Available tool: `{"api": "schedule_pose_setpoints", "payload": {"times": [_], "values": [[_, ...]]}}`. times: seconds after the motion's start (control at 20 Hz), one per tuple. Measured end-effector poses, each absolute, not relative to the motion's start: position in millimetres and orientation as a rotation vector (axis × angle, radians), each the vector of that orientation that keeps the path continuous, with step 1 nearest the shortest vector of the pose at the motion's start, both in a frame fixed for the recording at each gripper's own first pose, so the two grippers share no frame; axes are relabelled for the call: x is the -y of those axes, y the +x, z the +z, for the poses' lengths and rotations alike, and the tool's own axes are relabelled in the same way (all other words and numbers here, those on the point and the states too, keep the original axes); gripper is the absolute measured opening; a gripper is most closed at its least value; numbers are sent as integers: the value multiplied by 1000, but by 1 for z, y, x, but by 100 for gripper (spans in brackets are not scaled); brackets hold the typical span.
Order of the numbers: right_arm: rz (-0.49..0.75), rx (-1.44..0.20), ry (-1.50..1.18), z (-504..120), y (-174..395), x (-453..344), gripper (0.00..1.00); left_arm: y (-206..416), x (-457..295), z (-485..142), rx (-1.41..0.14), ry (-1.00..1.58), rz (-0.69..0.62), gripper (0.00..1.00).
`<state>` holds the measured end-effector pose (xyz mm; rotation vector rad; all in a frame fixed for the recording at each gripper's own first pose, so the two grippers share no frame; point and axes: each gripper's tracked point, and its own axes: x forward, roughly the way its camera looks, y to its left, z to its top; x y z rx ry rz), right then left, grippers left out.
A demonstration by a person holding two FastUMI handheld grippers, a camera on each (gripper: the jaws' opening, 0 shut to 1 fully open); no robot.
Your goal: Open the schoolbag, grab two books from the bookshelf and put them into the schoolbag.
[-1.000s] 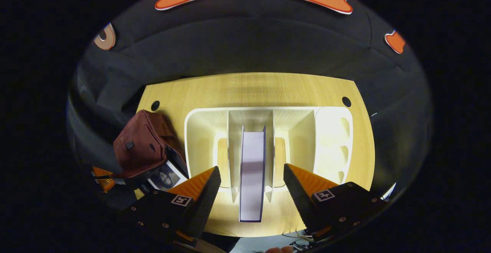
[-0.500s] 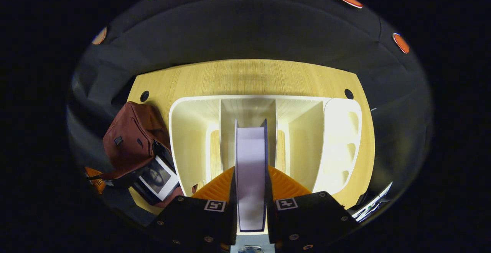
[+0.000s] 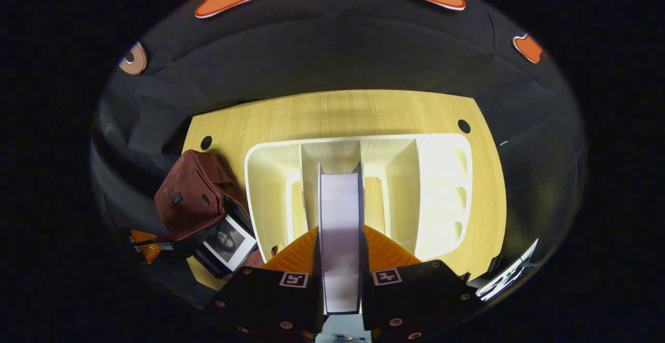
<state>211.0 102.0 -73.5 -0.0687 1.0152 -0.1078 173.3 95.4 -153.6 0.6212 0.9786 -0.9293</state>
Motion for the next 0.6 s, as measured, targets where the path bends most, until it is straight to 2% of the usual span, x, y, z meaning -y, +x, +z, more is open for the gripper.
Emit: {"api": "schedule_pose_setpoints", "payload": {"times": [0.35,0.6], "values": [[-77,-870,-12,18,163,-109,30,173,-98,-151,-969,616,-930,1],[-40,-837,18,44,100,-120,30,173,-98,-150,-961,625,-933,1]]}}
